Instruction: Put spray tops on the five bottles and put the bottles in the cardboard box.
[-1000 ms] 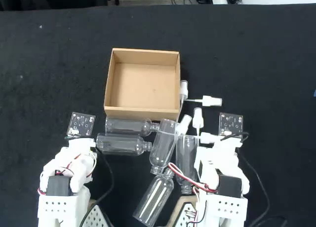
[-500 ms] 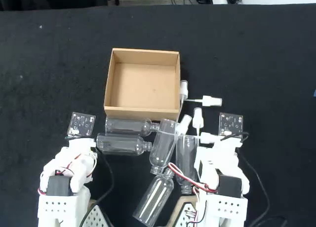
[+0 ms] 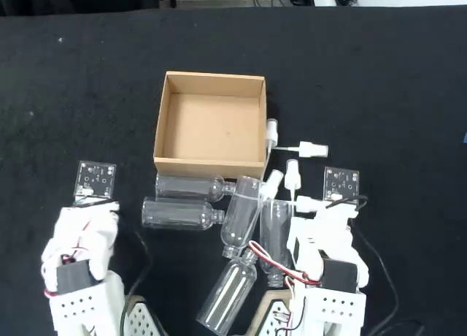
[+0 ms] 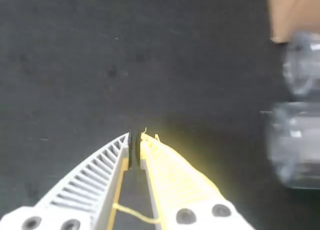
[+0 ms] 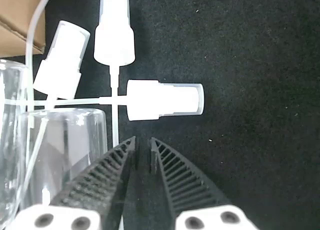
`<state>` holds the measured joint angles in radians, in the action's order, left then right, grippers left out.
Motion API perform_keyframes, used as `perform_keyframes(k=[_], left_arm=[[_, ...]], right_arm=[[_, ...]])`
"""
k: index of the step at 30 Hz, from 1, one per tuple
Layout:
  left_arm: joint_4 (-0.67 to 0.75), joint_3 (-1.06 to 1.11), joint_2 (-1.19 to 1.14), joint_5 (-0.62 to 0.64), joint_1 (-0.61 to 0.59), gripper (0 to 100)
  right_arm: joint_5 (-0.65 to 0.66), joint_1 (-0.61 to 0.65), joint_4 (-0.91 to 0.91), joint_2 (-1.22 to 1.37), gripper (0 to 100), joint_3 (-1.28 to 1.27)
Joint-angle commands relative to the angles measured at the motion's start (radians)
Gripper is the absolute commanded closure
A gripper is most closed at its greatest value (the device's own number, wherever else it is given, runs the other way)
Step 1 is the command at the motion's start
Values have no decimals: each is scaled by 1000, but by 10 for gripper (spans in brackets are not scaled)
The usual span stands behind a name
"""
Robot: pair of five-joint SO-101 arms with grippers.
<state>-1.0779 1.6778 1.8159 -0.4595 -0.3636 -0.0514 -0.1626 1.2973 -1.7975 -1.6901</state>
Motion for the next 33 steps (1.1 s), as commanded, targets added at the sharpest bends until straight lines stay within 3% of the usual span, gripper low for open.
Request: perform_keyframes(k=[1,4,7,13,23,30,33], left_arm=[[-64,-143,3,-41,-38,913],[-222,-232,3,-15,42,768],[-239,-303,-6,-20,85,674],[-207,-386,-75,-86,153,695],[-212,-654,-549,-52,182,692],[-190,-670,-738,18,397,692],[-129,-677,-792,48,437,692]], right_arm=[[5,18,8,-97,984,8],[5,18,8,-97,984,8],[5,18,8,-97,984,8],[5,18,8,-97,984,8],[5,18,8,-97,984,8],[5,18,8,-97,984,8],[5,18,8,-97,984,8]])
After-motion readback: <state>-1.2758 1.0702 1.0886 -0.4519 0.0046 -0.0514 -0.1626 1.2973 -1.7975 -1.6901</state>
